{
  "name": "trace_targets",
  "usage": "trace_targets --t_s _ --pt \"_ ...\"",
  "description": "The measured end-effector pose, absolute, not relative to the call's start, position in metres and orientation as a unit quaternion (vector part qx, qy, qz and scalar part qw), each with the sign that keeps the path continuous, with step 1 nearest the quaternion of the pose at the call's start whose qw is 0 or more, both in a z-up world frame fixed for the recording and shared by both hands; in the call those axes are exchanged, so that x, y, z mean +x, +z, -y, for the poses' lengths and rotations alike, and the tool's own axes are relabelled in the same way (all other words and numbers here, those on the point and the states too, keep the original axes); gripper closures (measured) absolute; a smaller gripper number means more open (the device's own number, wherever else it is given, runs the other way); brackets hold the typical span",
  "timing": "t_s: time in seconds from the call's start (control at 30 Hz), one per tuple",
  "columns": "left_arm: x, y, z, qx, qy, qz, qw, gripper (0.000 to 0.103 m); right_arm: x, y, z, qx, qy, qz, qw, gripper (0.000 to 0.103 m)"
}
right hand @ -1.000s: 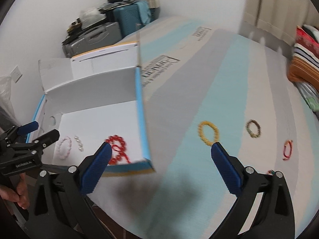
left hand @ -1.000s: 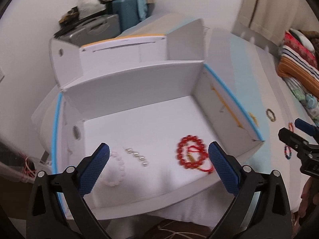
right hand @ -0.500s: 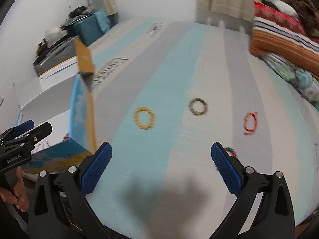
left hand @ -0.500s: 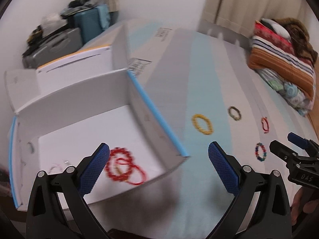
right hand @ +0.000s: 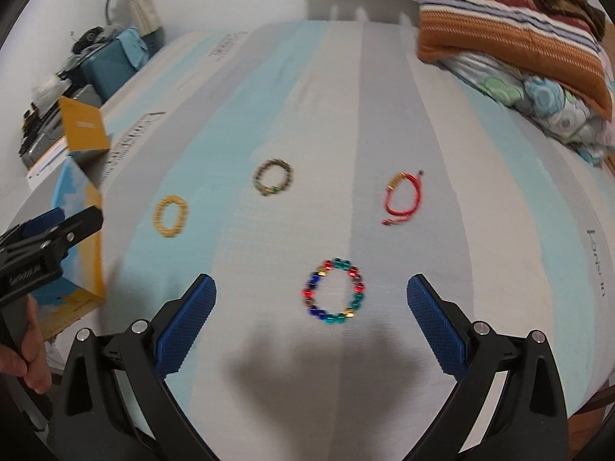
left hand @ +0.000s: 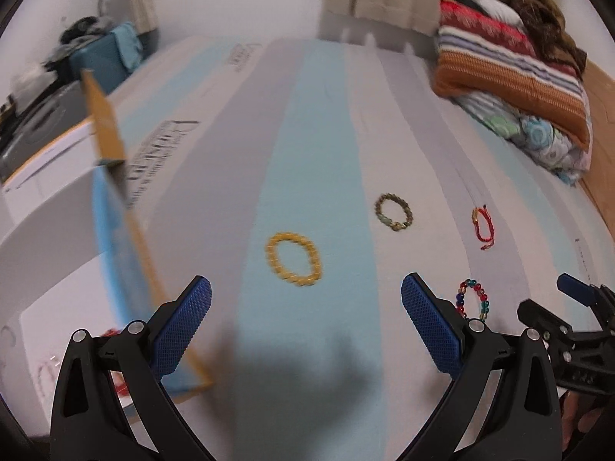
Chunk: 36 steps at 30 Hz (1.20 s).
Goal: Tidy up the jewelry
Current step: 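Move both tools to the yellow and multicolour bracelets on the bed, then grasp the yellow bead bracelet with the left tool while the right tool grasps the multicolour bracelet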
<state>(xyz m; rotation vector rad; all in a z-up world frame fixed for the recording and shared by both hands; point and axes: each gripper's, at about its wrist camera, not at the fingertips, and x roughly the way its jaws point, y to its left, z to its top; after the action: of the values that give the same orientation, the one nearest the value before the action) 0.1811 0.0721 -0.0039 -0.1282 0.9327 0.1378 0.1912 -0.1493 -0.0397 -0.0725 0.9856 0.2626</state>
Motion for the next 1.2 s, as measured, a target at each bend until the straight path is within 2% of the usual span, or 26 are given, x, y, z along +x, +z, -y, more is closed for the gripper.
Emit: trace_targets --t_s 0.4,0.6,0.67,0.7,0.9,0.97,1.03,1.17,1.2 --pt "0.262 -0.090 -0.078 -0.052 0.078 -0.487 0.868 0.007 0.232 -0.107 0.167 -0.049 0.108 -0.520 0.846 0.008" --pt "0.273 -0.116 -0.092 -0.053 0.087 -0.502 0.859 0.010 0.242 -0.134 0.173 -0.050 0.106 -0.541 0.833 0.017" --pt "0.274 -0.120 -0.094 -0.053 0.088 -0.502 0.859 0.010 0.245 -0.141 0.175 -0.048 0.105 -0.547 0.829 0.028" --pt "0.274 -0.122 -0.094 -0.052 0.089 -0.502 0.859 0.010 0.246 -0.144 0.175 -0.047 0.106 -0.551 0.826 0.031" --pt "0.274 -0.124 -0.093 -0.050 0.088 -0.499 0.861 0.012 0.245 -0.150 0.171 -0.047 0.108 -0.551 0.826 0.037" --pt "0.274 -0.124 -0.093 -0.050 0.088 -0.499 0.861 0.016 0.245 -0.150 0.169 -0.048 0.111 -0.551 0.825 0.048" --pt "0.272 -0.122 -0.094 -0.054 0.081 -0.497 0.862 0.029 0.245 -0.149 0.168 -0.049 0.113 -0.551 0.825 0.059" --pt "0.268 -0.121 -0.093 -0.059 0.071 -0.497 0.863 0.046 0.244 -0.148 0.164 -0.057 0.123 -0.552 0.823 0.087" --pt "0.267 -0.120 -0.093 -0.058 0.070 -0.498 0.863 0.051 0.244 -0.147 0.163 -0.059 0.126 -0.552 0.822 0.090"
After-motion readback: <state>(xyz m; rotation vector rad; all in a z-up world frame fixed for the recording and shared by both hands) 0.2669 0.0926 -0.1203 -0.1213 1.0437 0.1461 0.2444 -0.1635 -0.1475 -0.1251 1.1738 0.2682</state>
